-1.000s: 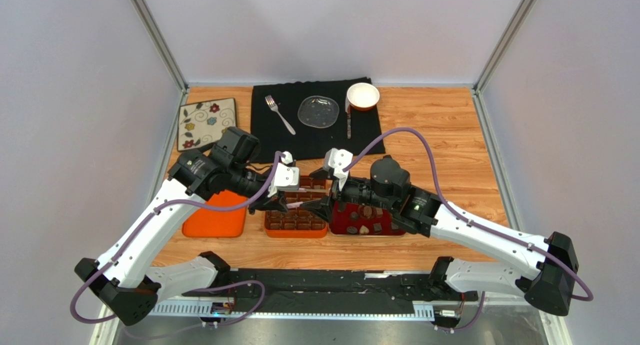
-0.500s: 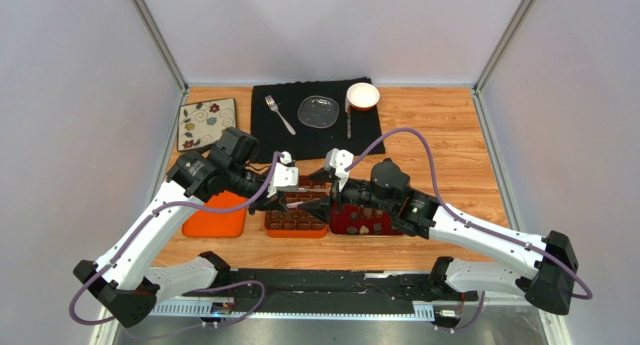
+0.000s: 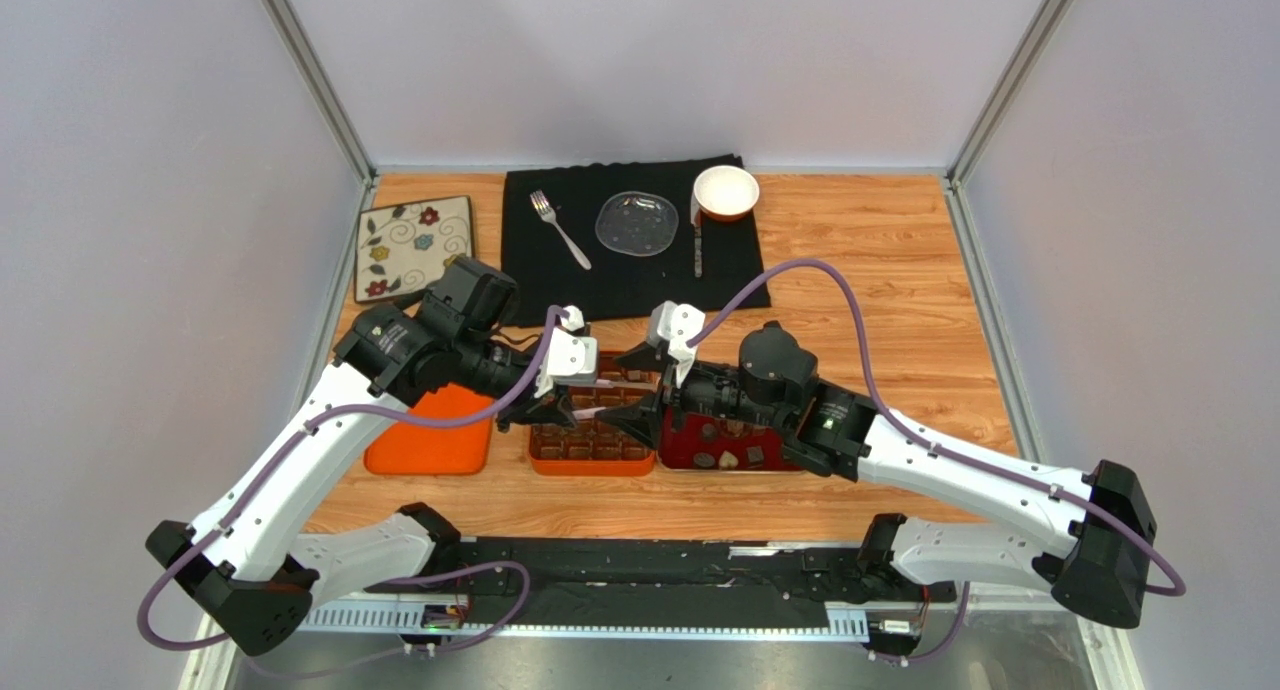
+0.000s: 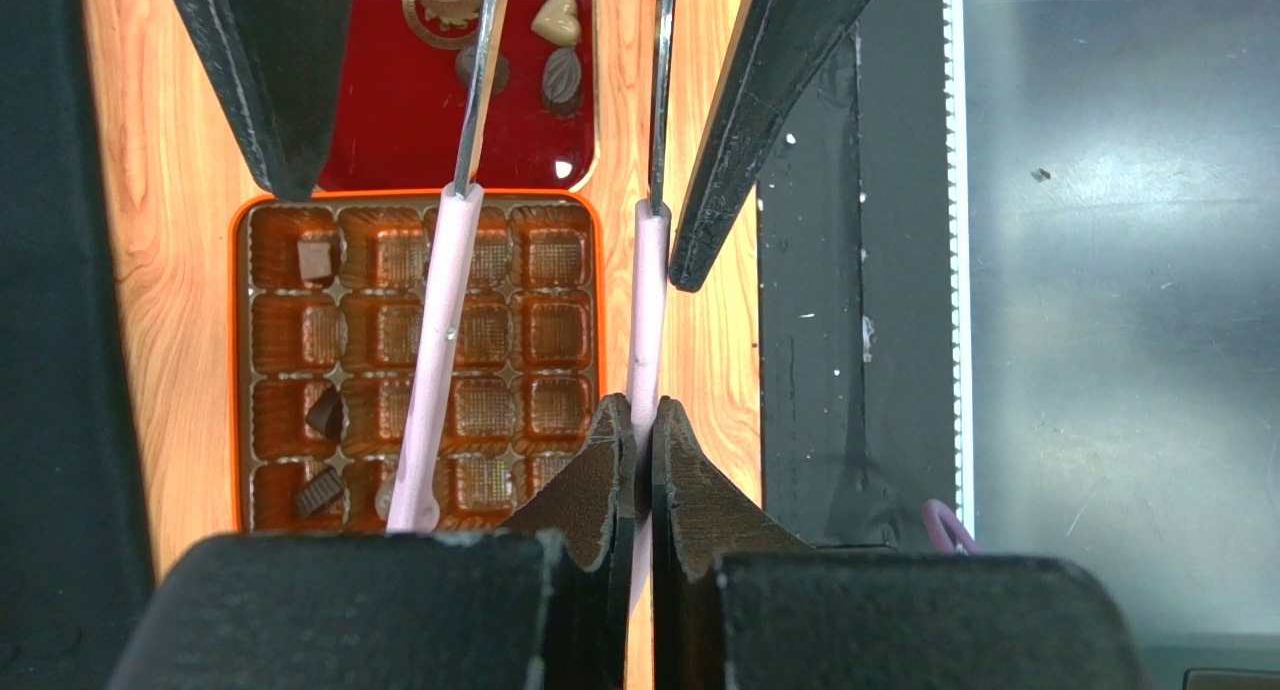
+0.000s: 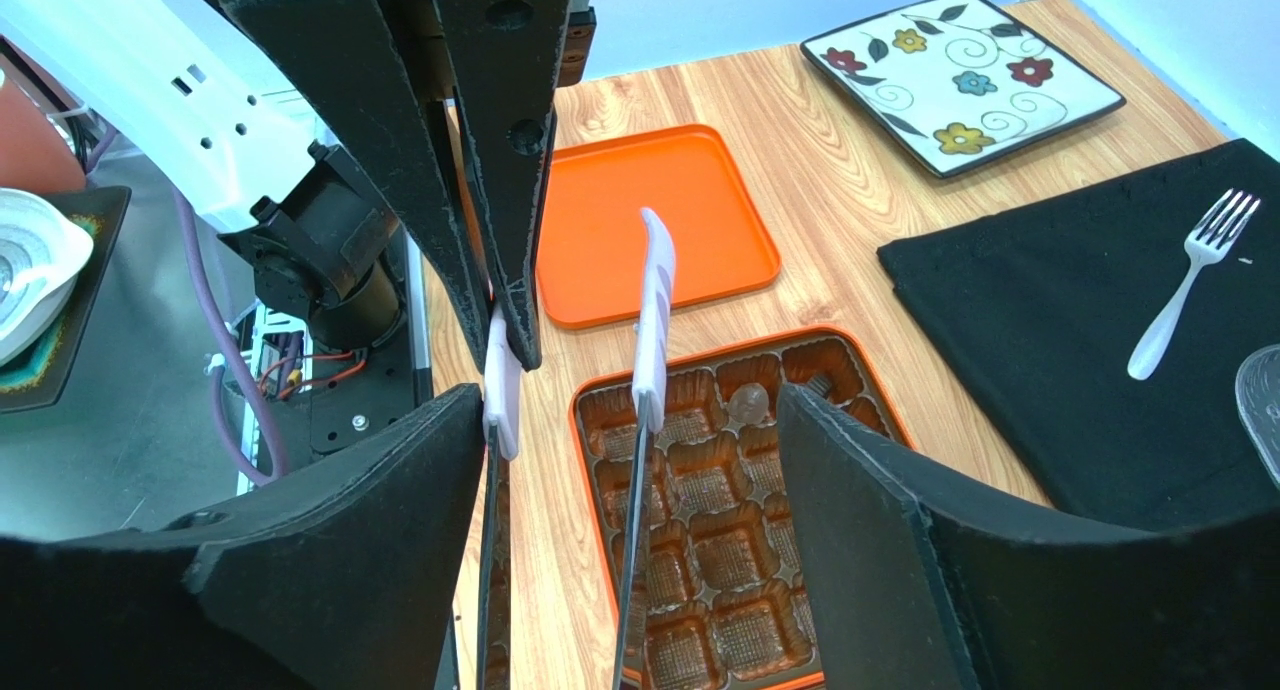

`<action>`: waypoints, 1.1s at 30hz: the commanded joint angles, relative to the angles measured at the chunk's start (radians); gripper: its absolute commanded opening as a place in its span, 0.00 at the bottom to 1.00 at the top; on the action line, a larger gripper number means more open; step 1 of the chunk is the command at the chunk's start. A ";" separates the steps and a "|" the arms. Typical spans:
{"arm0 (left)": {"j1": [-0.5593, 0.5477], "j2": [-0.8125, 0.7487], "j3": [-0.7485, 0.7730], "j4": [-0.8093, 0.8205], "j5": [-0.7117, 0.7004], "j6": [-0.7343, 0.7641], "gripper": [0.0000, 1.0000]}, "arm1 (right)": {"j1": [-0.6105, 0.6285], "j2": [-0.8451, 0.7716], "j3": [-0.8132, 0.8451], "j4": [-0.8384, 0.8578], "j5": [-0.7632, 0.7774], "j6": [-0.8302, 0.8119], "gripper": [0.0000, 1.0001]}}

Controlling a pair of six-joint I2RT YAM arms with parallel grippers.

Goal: Pack the chocolate
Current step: Adjust the clamp.

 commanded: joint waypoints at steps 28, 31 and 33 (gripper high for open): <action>-0.002 -0.030 -0.007 0.068 -0.025 -0.047 0.00 | 0.028 -0.038 0.051 -0.118 0.055 0.052 0.52; -0.003 -0.032 -0.012 0.073 -0.027 -0.049 0.00 | 0.028 -0.050 0.052 -0.127 0.069 0.063 0.50; -0.003 -0.033 -0.013 0.076 -0.027 -0.052 0.00 | 0.028 -0.056 0.052 -0.129 0.072 0.066 0.49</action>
